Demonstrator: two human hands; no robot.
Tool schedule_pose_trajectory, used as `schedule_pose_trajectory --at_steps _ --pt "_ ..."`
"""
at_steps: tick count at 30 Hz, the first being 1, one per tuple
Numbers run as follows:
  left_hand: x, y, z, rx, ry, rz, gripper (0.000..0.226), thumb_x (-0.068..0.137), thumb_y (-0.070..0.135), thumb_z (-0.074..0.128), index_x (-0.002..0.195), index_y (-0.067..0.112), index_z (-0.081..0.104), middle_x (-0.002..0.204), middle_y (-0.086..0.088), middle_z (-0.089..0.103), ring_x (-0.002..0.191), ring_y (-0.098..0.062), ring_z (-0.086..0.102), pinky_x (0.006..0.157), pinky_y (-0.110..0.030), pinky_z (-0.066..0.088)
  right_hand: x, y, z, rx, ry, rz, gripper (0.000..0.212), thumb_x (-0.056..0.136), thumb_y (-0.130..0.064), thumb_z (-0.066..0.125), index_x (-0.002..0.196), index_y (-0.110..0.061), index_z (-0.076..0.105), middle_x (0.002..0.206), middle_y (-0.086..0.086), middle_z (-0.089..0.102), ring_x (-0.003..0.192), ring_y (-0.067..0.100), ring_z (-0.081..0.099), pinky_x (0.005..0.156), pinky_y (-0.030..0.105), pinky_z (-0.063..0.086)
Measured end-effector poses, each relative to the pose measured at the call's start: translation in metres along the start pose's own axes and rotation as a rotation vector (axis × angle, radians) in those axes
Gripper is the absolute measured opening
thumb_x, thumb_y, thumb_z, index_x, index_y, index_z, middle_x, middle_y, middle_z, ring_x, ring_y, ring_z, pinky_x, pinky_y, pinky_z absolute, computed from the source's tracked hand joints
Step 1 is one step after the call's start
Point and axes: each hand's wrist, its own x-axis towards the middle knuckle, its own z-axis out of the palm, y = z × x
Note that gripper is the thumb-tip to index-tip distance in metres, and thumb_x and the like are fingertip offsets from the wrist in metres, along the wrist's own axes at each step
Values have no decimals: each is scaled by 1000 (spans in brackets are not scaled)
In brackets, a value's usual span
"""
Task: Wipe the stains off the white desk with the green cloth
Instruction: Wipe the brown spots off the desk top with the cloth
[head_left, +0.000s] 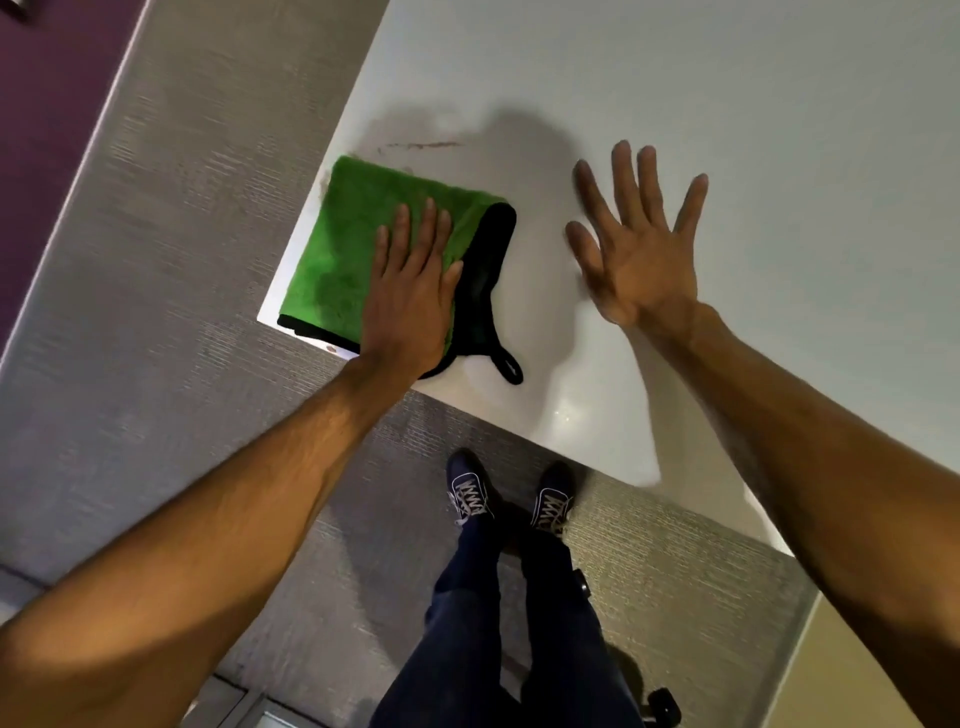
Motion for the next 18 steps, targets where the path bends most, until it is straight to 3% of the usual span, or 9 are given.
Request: schedule_pose_trajectory --at_steps 12,18 --pt "105 -12 -11 58 21 -180 56 109 35 14 158 9 10 167 -12 9 154 -31 4 126 -46 4 13 0 15 -88 111 -9 63 111 -56 16 168 -31 6 176 7 8 163 30 11 123 74 13" --pt "37 -7 -7 -94 4 7 53 109 28 23 154 -1 20 163 -20 17 153 -33 10 126 -45 9 11 -2 9 -94 93 5 65 110 -58 13 168 -30 6 177 6 6 164 29 8 124 72 12"
